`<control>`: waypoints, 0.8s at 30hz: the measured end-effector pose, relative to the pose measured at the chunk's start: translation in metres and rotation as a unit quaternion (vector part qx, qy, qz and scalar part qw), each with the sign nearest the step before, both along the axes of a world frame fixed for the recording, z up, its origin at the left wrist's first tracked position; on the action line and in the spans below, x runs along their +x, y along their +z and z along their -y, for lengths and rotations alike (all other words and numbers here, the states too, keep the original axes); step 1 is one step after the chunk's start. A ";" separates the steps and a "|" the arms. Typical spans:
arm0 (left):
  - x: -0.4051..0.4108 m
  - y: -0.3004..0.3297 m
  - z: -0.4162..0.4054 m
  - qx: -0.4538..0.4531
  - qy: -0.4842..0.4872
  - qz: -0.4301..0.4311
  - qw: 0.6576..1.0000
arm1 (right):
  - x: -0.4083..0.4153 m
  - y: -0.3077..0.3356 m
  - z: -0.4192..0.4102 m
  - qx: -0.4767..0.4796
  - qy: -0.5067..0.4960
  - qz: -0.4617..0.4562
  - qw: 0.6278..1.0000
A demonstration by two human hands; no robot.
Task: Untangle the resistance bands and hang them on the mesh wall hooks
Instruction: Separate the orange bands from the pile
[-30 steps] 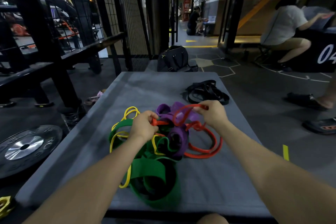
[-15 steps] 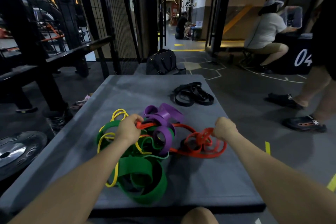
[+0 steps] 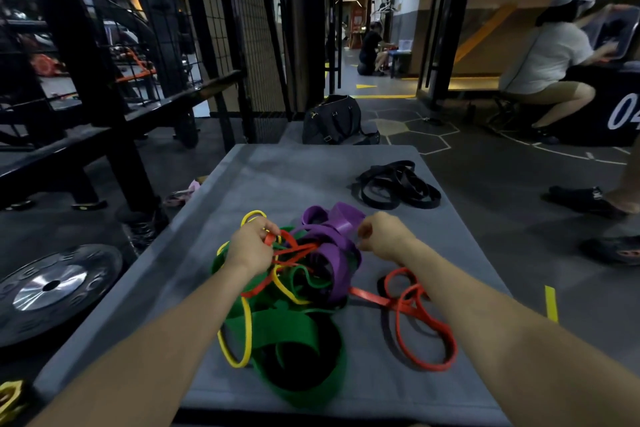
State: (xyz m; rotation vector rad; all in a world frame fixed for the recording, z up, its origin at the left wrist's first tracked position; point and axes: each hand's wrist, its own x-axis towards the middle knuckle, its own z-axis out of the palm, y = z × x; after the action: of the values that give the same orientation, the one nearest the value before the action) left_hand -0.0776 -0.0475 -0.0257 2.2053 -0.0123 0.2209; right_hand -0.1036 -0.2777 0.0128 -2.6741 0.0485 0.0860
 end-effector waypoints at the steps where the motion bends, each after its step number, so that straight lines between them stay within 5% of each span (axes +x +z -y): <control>1: 0.001 0.000 -0.003 -0.009 0.002 -0.002 1.000 | 0.005 -0.004 -0.003 0.010 -0.004 0.002 1.000; 9: 0.001 0.006 -0.007 0.014 -0.006 -0.012 1.000 | 0.040 -0.036 -0.032 0.013 -0.036 0.036 0.999; 15: 0.011 -0.001 -0.023 0.042 0.013 -0.050 0.998 | 0.055 -0.059 -0.025 0.037 -0.061 -0.025 0.997; 24: 0.018 0.006 -0.027 0.055 0.015 -0.043 0.997 | 0.043 -0.039 -0.025 0.010 -0.052 0.093 0.994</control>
State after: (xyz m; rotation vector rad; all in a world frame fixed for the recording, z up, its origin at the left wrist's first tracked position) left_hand -0.0599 -0.0209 -0.0199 2.3247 0.0580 0.1437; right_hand -0.0601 -0.2529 -0.0263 -2.6414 0.1263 -0.1934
